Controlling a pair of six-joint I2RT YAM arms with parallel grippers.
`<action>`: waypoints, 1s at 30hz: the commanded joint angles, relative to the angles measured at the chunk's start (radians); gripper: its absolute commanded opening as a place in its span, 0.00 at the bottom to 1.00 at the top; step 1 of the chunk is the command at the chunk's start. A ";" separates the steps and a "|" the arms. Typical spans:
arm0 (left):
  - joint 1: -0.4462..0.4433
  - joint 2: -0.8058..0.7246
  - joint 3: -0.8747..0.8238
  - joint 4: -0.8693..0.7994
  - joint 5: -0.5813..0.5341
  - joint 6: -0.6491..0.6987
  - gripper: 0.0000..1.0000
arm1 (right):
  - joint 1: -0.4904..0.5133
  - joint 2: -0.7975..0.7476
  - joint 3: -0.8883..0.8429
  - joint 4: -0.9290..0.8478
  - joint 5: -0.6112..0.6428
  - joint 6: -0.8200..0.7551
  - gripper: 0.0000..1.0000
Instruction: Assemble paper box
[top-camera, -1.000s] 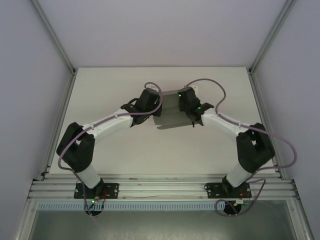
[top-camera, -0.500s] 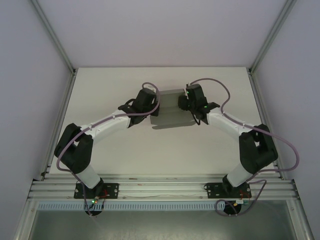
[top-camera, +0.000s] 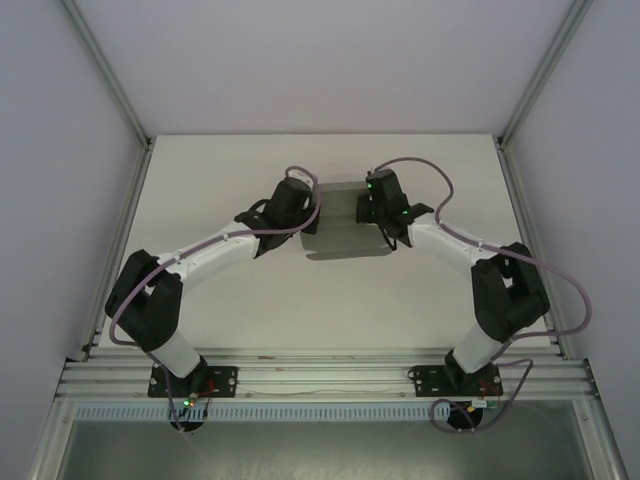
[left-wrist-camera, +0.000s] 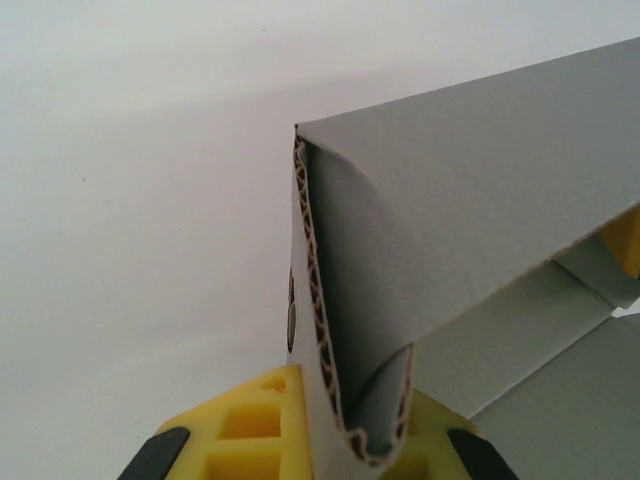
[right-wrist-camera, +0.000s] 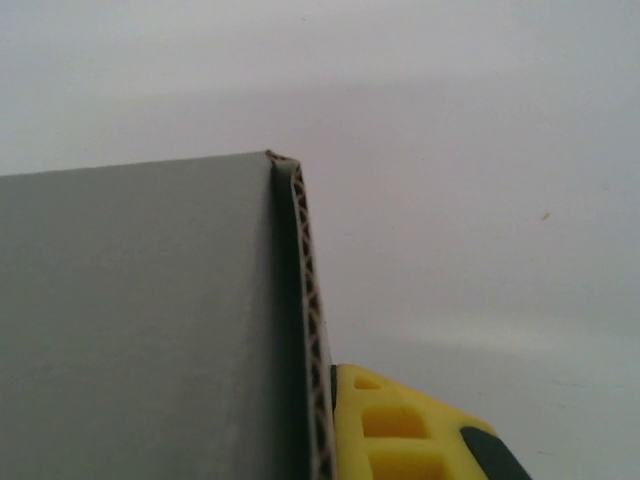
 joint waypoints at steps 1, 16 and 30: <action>0.007 -0.068 0.002 0.004 -0.070 -0.028 0.00 | -0.027 0.048 0.056 -0.140 0.316 0.067 0.01; 0.009 0.002 0.082 -0.073 -0.162 -0.072 0.00 | 0.004 0.099 0.139 -0.235 0.588 0.066 0.00; 0.009 0.039 0.092 -0.068 -0.080 -0.064 0.00 | -0.015 -0.212 -0.176 0.376 -0.180 -0.040 0.68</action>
